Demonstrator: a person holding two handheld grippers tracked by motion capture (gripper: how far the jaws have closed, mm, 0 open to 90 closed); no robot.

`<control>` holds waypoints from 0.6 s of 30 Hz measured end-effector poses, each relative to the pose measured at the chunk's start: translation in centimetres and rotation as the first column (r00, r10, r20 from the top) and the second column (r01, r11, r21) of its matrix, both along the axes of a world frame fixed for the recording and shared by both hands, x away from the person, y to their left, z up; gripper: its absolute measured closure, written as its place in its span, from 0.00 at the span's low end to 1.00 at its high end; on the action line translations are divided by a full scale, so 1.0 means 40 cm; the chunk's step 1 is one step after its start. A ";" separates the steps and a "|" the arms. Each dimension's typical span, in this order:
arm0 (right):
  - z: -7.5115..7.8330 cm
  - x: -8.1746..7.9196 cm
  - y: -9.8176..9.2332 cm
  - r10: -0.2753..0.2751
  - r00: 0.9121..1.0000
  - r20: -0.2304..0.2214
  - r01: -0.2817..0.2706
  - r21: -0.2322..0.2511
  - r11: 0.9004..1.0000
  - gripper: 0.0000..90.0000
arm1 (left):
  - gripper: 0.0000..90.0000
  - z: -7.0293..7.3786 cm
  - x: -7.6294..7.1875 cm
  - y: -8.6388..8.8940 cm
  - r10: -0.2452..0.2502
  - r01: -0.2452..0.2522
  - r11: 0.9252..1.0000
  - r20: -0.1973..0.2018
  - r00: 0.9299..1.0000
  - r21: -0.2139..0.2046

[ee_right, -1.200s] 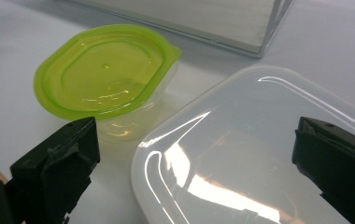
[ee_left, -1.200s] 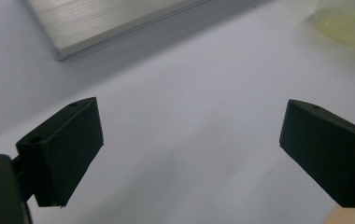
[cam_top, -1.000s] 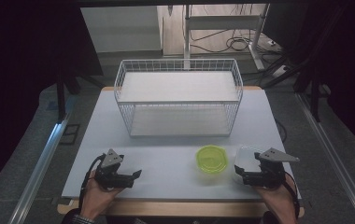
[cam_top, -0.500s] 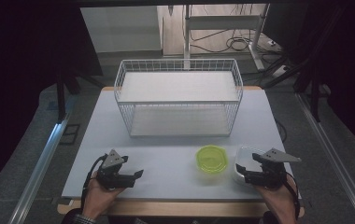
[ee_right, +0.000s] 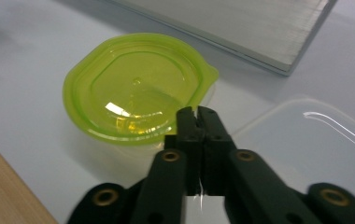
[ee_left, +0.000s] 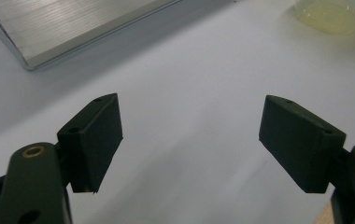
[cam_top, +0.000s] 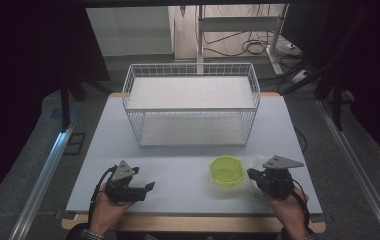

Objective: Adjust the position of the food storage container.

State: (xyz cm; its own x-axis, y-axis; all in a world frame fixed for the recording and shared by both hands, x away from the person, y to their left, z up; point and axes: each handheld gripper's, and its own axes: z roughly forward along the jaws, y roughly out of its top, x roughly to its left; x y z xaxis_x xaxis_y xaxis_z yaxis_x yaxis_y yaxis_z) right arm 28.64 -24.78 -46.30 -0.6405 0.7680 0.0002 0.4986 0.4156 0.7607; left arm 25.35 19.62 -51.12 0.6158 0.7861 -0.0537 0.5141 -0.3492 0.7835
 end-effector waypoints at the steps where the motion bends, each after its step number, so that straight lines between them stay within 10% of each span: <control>1: -0.002 0.008 0.009 -0.007 1.000 -0.012 0.007 -0.009 1.000 0.99 | 0.24 0.000 0.000 -0.001 -0.001 0.001 1.000 0.000 1.000 0.000; 10: -0.018 0.048 0.049 -0.058 0.997 -0.048 0.052 -0.120 0.991 1.00 | 0.24 -0.002 0.000 -0.007 -0.009 0.009 1.000 -0.001 1.000 0.011; 18: -0.025 0.045 0.089 -0.003 0.998 -0.064 -0.003 -0.100 0.995 0.99 | 0.26 0.001 0.000 -0.012 -0.018 0.018 1.000 -0.005 1.000 -0.001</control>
State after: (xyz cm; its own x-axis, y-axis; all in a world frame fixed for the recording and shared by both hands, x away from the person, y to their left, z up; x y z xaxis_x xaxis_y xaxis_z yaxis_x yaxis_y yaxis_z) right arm 30.43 -21.21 -47.28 -0.6418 0.7661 -0.0354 0.5450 0.4881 0.6817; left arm 25.34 19.14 -51.07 0.6297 0.7748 -0.0571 0.5113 -0.3580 0.7813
